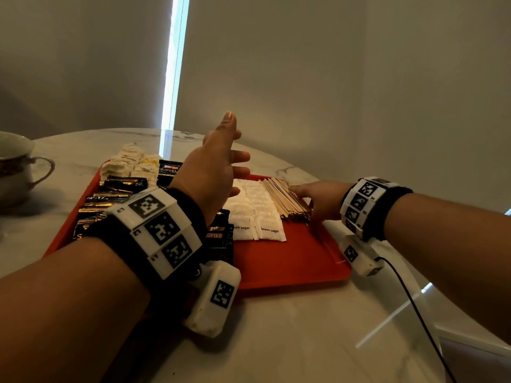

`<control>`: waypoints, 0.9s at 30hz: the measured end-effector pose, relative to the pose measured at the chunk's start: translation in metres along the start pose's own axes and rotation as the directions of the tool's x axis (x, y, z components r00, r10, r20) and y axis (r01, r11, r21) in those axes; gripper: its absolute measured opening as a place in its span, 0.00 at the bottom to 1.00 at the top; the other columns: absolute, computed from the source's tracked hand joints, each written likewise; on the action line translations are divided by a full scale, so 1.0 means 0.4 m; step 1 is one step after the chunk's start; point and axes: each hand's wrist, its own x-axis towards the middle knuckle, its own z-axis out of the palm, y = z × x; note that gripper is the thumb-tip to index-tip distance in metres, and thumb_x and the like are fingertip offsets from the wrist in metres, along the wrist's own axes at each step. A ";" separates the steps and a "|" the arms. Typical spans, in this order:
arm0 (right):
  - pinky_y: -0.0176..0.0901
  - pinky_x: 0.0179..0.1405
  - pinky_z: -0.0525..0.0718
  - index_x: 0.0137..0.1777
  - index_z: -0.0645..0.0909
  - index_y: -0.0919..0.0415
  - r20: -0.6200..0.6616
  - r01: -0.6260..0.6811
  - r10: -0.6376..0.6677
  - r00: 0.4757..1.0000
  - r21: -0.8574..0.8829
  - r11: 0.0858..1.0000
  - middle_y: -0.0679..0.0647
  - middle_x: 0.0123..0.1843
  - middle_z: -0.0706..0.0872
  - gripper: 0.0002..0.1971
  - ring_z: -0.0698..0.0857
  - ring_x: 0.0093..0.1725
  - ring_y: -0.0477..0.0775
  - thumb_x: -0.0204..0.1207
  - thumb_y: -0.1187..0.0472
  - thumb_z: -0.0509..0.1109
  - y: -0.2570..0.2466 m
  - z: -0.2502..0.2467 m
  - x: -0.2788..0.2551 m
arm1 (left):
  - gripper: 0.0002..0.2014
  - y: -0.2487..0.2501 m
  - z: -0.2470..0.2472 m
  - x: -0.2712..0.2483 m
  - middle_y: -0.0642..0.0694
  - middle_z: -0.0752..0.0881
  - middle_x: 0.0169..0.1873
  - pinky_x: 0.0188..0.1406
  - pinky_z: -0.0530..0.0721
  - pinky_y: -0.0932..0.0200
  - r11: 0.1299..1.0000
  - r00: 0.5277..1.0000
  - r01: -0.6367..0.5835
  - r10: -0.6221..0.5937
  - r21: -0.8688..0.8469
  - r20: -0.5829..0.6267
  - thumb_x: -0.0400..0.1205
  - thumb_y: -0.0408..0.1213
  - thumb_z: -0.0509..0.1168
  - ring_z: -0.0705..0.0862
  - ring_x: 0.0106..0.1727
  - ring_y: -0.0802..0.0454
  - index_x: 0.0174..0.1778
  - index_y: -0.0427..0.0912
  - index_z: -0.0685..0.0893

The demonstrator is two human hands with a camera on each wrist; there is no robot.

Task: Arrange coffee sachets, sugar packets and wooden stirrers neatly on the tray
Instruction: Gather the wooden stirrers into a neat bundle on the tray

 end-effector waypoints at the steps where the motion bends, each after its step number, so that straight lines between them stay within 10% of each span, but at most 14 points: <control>1: 0.49 0.67 0.82 0.89 0.54 0.47 -0.014 0.004 -0.004 1.000 -0.006 1.000 0.52 0.79 0.78 0.51 0.80 0.70 0.54 0.72 0.58 0.81 -0.006 0.002 0.000 | 0.27 0.000 0.000 -0.001 0.43 0.84 0.61 0.51 0.80 0.46 1.000 1.000 -0.002 0.002 0.002 -0.001 0.88 0.64 0.47 0.84 0.57 0.45 0.70 0.50 0.77; 27: 0.51 0.68 0.82 0.86 0.64 0.49 -0.035 0.010 -0.012 0.999 -0.050 0.999 0.52 0.75 0.81 0.42 0.81 0.67 0.54 0.74 0.57 0.79 -0.019 -0.011 0.005 | 0.28 -0.001 0.003 0.002 0.41 0.83 0.64 0.50 0.78 0.47 1.000 1.000 0.002 -0.002 -0.002 0.010 0.88 0.62 0.47 0.83 0.54 0.47 0.73 0.48 0.75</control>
